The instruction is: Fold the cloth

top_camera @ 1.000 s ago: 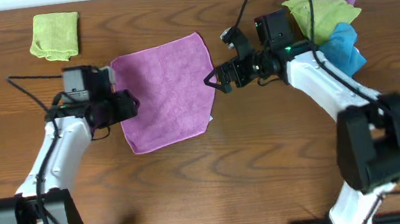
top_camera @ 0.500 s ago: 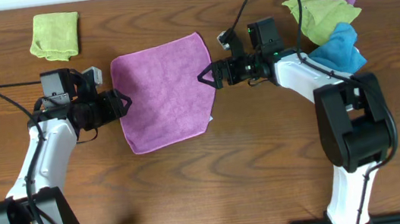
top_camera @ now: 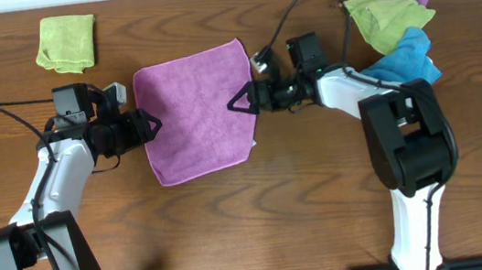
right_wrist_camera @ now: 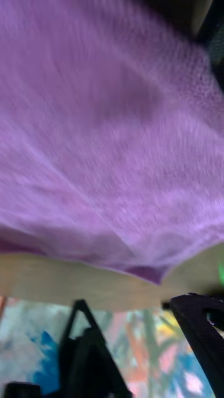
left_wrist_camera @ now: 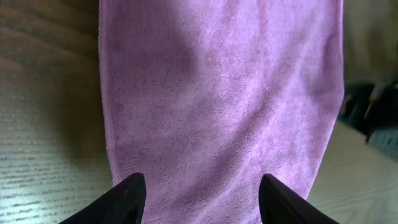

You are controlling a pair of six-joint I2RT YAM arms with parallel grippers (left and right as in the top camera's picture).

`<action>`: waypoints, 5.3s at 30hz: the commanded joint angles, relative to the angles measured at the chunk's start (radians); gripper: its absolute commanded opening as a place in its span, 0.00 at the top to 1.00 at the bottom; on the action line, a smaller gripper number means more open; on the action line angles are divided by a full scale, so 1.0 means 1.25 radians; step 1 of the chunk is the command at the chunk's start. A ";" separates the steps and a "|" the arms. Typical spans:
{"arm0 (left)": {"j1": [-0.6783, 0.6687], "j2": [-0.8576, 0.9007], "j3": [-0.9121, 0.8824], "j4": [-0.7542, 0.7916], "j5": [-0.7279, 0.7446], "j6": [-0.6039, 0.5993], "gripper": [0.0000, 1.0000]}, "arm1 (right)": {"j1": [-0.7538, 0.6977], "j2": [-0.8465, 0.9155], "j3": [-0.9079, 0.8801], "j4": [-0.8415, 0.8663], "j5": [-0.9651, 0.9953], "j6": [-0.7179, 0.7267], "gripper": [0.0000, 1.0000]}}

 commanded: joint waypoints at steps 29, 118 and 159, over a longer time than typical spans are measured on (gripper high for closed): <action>-0.042 0.009 0.014 0.067 0.032 0.010 0.40 | 0.054 -0.160 -0.022 -0.109 -0.145 0.000 0.23; -0.066 0.009 0.014 0.036 -0.037 0.041 0.42 | 0.059 -0.214 -0.485 0.492 0.067 0.287 0.01; -0.066 0.009 0.014 0.009 -0.072 0.065 0.43 | 0.006 -0.211 -0.469 0.341 -0.067 0.263 0.01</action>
